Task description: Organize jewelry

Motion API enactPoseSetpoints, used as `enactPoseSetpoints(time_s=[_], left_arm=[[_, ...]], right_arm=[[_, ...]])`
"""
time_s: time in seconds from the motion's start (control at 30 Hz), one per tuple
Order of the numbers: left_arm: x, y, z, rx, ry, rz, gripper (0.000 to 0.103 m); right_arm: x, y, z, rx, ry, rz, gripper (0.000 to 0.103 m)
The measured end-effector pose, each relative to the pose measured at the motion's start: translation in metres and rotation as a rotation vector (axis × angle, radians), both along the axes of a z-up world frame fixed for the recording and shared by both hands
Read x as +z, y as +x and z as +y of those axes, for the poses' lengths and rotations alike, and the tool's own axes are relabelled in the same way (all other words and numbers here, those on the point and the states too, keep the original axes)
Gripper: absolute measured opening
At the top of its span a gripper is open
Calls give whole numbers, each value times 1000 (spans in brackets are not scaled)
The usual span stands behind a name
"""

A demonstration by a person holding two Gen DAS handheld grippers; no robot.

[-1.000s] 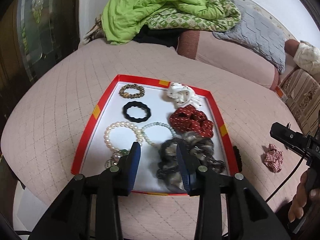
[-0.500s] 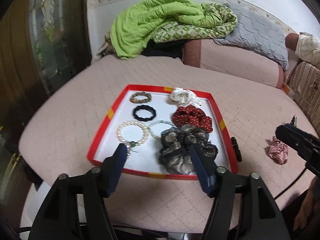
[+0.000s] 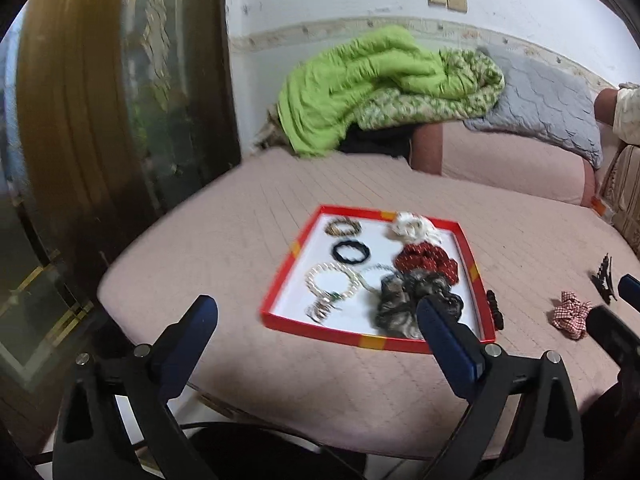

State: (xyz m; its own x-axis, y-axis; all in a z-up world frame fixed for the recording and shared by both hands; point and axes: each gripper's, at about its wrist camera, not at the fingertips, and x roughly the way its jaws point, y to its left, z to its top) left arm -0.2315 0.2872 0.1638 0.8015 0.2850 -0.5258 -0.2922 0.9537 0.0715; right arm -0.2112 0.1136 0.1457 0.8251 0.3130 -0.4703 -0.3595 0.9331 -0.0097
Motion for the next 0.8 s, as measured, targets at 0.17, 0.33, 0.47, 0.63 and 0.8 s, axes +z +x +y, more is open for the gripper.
enactPoseSetpoints(time_s=[0.17, 0.33, 0.47, 0.63, 0.8], left_arm=[[8, -13, 2, 2, -5, 23, 101], [5, -4, 12, 60, -18, 141, 101], [-3, 1, 22, 51, -50, 193, 101], [-5, -4, 30, 118, -70, 126, 101], [-13, 2, 37, 136, -72, 141, 101]], right_arm=[[12, -17, 7, 26, -18, -26, 85], [17, -20, 7, 22, -14, -40, 89], [12, -18, 11, 25, -17, -18, 89], [8, -16, 17, 37, -33, -8, 89], [3, -14, 23, 50, -57, 6, 89]])
